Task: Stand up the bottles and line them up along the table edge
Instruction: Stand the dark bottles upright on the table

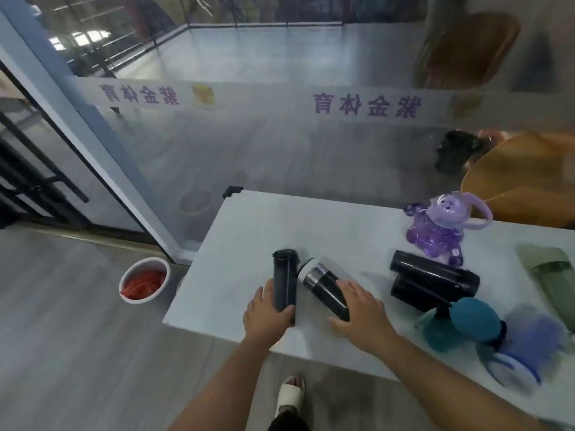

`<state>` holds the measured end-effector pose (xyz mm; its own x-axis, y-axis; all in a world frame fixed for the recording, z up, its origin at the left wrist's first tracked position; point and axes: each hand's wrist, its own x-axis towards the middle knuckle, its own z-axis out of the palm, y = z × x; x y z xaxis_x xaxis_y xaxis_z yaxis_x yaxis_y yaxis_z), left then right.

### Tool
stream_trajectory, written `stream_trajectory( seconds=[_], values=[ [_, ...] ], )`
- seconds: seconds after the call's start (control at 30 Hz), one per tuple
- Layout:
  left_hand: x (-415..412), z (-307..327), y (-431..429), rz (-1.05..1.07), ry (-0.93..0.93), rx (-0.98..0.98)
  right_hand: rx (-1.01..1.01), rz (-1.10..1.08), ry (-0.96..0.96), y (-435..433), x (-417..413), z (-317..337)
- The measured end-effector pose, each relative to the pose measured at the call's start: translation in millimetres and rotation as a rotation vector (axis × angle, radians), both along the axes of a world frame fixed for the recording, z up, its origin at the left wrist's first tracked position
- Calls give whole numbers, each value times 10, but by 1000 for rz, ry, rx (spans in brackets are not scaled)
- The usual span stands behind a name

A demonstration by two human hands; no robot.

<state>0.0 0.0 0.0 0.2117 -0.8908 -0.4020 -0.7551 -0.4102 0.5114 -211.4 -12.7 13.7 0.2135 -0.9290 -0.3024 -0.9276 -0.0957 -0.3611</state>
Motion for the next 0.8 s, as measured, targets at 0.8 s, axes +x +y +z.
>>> stream_trajectory(
  seconds=[0.8],
  values=[
    [307,-346,-559,90,472,204,266,-318,-92,-1309,325,164]
  ],
)
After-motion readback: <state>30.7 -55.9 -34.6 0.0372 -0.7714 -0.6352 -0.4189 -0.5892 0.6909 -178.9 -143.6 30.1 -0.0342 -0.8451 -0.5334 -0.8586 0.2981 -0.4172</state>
